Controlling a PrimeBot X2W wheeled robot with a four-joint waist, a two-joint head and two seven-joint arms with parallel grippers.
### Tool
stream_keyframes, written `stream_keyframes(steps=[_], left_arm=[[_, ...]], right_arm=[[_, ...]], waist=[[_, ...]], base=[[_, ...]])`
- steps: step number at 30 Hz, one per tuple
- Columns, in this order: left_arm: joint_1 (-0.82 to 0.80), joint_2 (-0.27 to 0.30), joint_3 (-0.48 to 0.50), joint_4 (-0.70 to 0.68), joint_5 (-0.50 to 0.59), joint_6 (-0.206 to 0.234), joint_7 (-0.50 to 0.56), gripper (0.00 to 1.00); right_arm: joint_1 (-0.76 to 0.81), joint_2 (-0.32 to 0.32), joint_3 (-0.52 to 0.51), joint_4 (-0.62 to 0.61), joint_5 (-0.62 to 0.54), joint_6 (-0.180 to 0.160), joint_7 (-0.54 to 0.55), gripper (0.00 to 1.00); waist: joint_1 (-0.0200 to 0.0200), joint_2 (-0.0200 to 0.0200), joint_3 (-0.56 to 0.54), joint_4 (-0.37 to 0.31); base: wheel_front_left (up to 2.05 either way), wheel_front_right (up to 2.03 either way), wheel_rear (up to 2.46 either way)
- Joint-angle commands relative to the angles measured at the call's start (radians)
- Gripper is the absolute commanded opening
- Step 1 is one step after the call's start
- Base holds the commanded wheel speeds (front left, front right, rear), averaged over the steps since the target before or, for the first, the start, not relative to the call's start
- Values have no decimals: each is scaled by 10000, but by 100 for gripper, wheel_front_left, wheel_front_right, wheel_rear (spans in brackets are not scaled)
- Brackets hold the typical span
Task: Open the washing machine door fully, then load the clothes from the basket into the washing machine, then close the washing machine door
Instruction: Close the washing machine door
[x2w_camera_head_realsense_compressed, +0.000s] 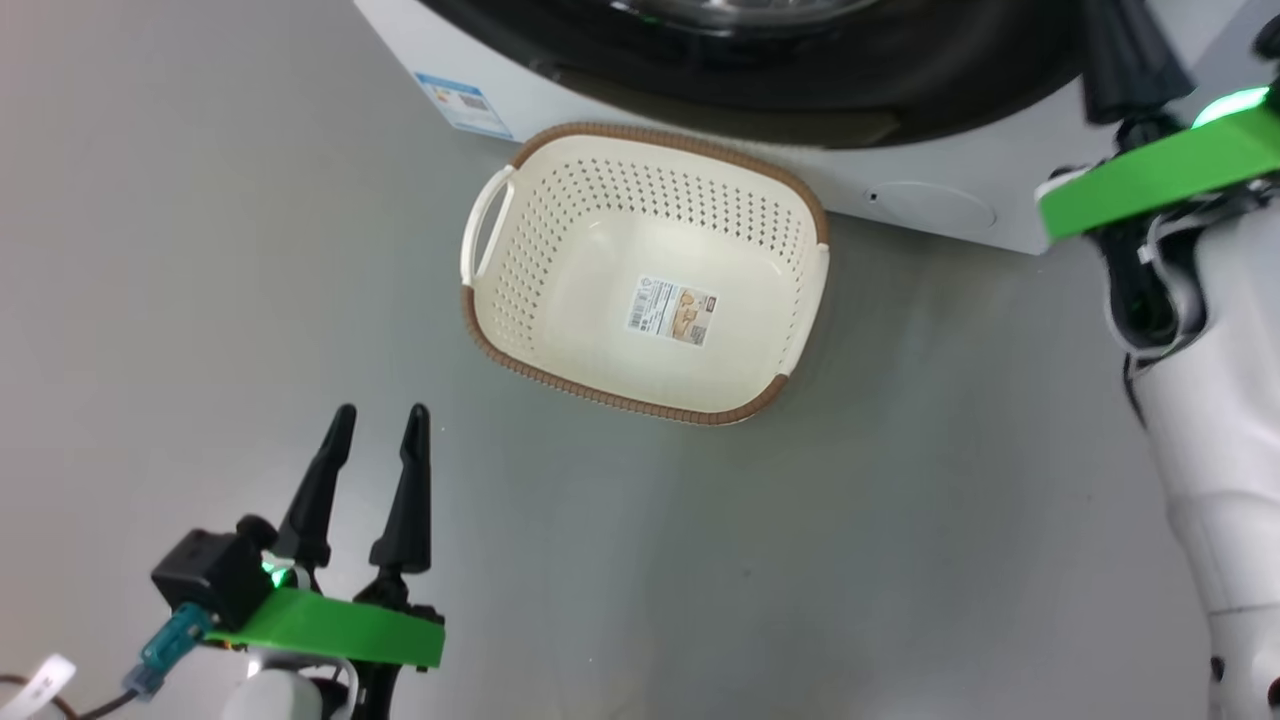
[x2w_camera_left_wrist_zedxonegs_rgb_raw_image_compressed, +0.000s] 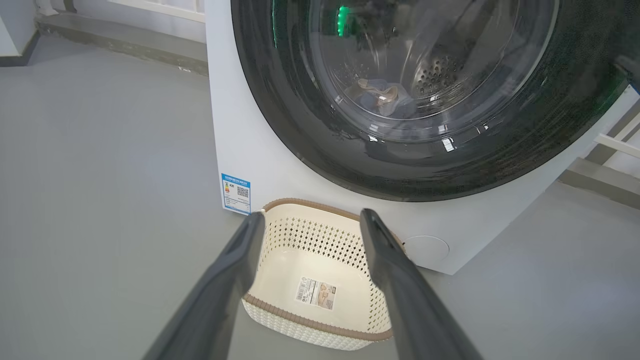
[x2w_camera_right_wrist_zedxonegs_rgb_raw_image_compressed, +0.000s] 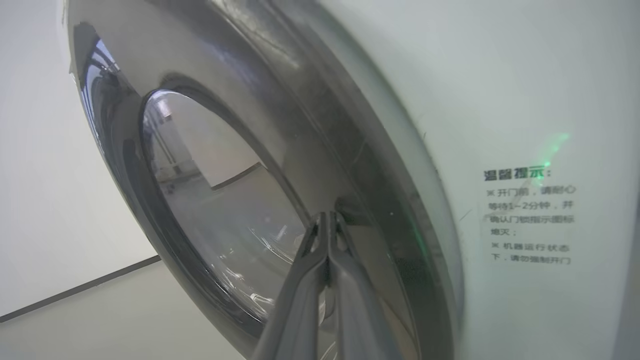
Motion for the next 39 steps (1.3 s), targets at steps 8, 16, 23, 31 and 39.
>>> stream_keyframes(steps=[8, 16, 23, 31, 39], left_arm=[[-308, 156, 295, -292, -13, -31, -122, 100], [-238, 235, 264, -76, 61, -31, -122, 100], [-77, 589, 246, 215, 95, -31, -122, 100], [236, 971, 298, 569, 72, -31, -122, 100], [690, 1256, 561, 899, 110, -31, -122, 100]], right_arm=[[-645, 242, -501, -165, -385, 10, -46, 0], [106, 362, 684, -7, -386, 10, -46, 0], [1176, 330, 1465, 96, -19, 10, -46, 44], [2442, 200, 1895, -90, 52, 10, -46, 100], [3951, 17, 1753, -394, 82, 10, -46, 100]], waist=[[0, -1, 218, 159], [0, -1, -192, -132], [0, -1, -832, -601], [0, -1, -1652, -1156], [0, -1, -2510, -1872]], base=[[0, 0, 0], [0, 0, 0], [0, 0, 0], [0, 0, 0], [0, 0, 0]])
